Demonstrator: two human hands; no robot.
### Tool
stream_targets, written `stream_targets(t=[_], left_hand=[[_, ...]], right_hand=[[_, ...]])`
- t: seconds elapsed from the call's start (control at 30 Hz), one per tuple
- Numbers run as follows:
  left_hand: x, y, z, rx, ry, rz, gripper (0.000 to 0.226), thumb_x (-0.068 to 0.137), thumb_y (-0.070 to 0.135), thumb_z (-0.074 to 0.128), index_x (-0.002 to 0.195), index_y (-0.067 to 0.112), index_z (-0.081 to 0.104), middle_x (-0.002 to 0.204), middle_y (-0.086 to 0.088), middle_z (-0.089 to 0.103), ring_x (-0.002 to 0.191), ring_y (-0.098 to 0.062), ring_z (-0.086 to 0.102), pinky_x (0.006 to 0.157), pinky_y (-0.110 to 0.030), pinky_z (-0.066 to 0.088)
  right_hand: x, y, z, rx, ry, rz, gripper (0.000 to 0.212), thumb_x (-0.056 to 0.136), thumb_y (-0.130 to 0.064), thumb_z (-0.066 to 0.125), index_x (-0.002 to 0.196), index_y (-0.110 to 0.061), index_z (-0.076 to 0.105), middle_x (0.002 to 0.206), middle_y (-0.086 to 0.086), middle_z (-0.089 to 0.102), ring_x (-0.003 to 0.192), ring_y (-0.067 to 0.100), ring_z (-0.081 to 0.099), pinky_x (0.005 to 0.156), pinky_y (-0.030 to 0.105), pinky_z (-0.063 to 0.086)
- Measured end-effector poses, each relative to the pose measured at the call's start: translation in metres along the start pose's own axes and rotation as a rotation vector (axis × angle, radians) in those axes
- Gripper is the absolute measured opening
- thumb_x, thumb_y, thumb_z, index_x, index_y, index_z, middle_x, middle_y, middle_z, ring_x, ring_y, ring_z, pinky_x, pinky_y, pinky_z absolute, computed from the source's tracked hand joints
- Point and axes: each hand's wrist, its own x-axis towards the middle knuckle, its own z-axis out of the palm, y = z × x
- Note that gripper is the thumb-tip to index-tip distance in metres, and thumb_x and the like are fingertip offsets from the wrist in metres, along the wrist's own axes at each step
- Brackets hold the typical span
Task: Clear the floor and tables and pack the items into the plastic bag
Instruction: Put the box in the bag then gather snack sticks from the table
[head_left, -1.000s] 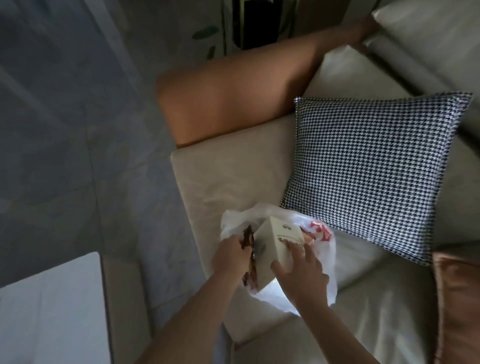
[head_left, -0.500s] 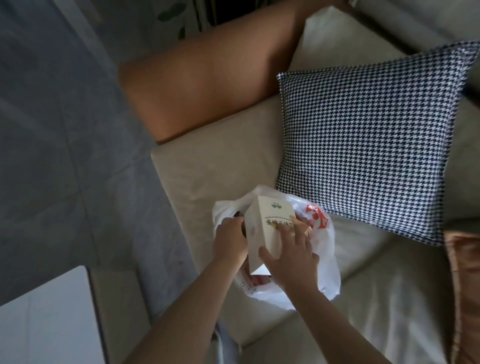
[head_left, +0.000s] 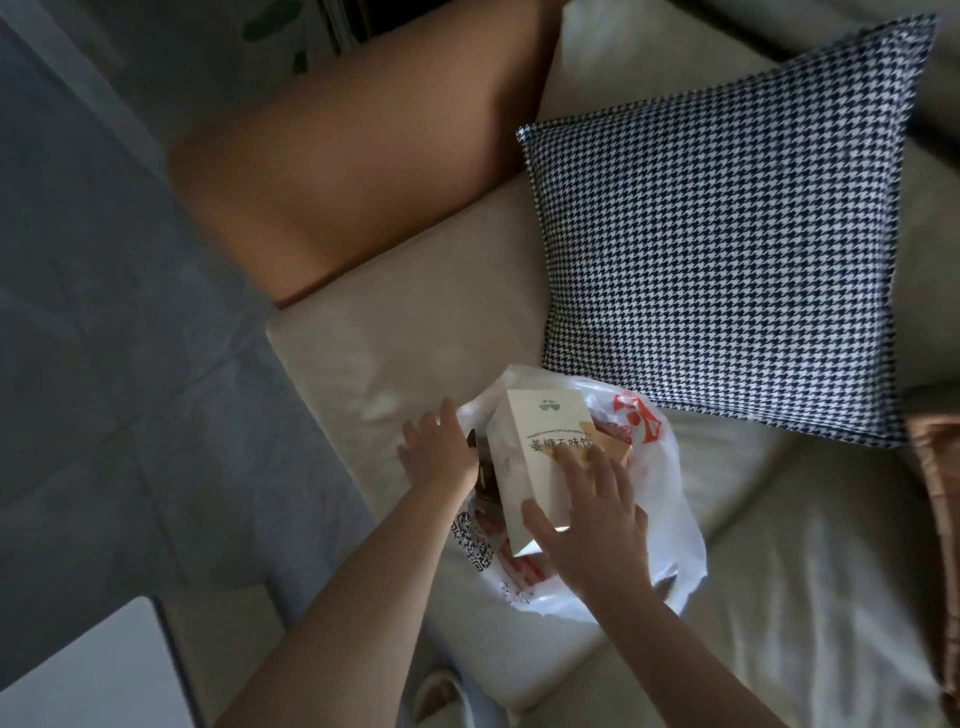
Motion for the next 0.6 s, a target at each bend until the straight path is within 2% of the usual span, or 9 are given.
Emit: stream_targets(t=[0.1,0.2,0.3,0.4,0.47,0.53,0.57,0.6], left_hand=[[0.004,-0.008,0.002,-0.107,0.031,0.055,0.040,0.093,0.014,0.053,0.133,0.018,0.046,0.127,-0.012,0.052,0.115,-0.031,0.055,0.093,-0.039,0.049],[-0.002,-0.013,-0.006,-0.150,0.036,0.150,0.032,0.094,0.012,0.050,0.126,0.011,0.051,0.120,-0.014,0.056,0.105,-0.031,0.060,0.082,-0.037,0.049],[-0.012,-0.015,-0.022,-0.179,0.069,0.201,0.023,0.091,0.014,0.050,0.113,0.007,0.056,0.110,-0.014,0.059,0.101,-0.033,0.060,0.079,-0.038,0.048],[-0.023,-0.018,-0.036,-0.205,0.055,0.226,0.020,0.088,0.016,0.053,0.105,0.007,0.057,0.106,-0.012,0.061,0.100,-0.031,0.059,0.081,-0.038,0.049],[-0.030,-0.021,-0.045,-0.184,0.037,0.259,0.018,0.088,0.016,0.052,0.102,0.007,0.056,0.105,-0.011,0.060,0.100,-0.030,0.058,0.081,-0.038,0.048],[-0.036,-0.026,-0.053,-0.171,0.041,0.269,0.016,0.088,0.016,0.052,0.099,0.004,0.054,0.102,-0.013,0.060,0.098,-0.031,0.058,0.080,-0.039,0.047],[-0.038,-0.028,-0.057,-0.164,0.048,0.270,0.015,0.089,0.015,0.052,0.098,0.003,0.054,0.101,-0.014,0.060,0.098,-0.032,0.057,0.079,-0.039,0.046],[-0.040,-0.031,-0.061,-0.156,0.058,0.271,0.013,0.089,0.015,0.052,0.095,0.003,0.054,0.100,-0.014,0.059,0.097,-0.032,0.057,0.079,-0.039,0.044]], right_hand=[[-0.001,-0.005,0.002,-0.022,-0.046,-0.003,0.070,0.080,-0.065,0.041,0.143,-0.039,0.021,0.158,0.000,0.012,0.146,0.025,0.006,0.110,0.050,0.026],[-0.003,-0.013,0.000,-0.050,-0.077,0.008,0.071,0.084,-0.061,0.046,0.145,-0.037,0.019,0.159,0.000,0.007,0.147,0.024,0.001,0.114,0.048,0.020],[-0.008,-0.021,0.002,0.077,-0.042,0.041,0.069,0.079,-0.061,0.050,0.140,-0.038,0.028,0.156,-0.002,0.016,0.145,0.023,0.010,0.110,0.050,0.027],[-0.011,-0.039,0.009,0.292,0.070,0.140,0.073,0.067,-0.070,0.040,0.133,-0.037,0.041,0.151,-0.006,0.028,0.139,0.024,0.029,0.105,0.050,0.038],[-0.010,-0.050,0.014,0.346,0.118,0.178,0.077,0.069,-0.074,0.037,0.135,-0.035,0.039,0.152,-0.005,0.026,0.140,0.025,0.027,0.107,0.052,0.035],[-0.008,-0.057,0.023,0.339,0.049,0.127,0.084,0.072,-0.079,0.027,0.142,-0.033,0.030,0.157,0.000,0.016,0.146,0.026,0.013,0.114,0.052,0.024],[-0.008,-0.058,0.029,0.284,-0.019,0.044,0.087,0.074,-0.082,0.018,0.144,-0.031,0.027,0.158,0.005,0.014,0.147,0.028,0.010,0.116,0.051,0.020],[-0.008,-0.054,0.040,0.198,-0.092,-0.075,0.086,0.079,-0.080,0.014,0.145,-0.027,0.028,0.158,0.010,0.018,0.146,0.033,0.013,0.115,0.054,0.024]])
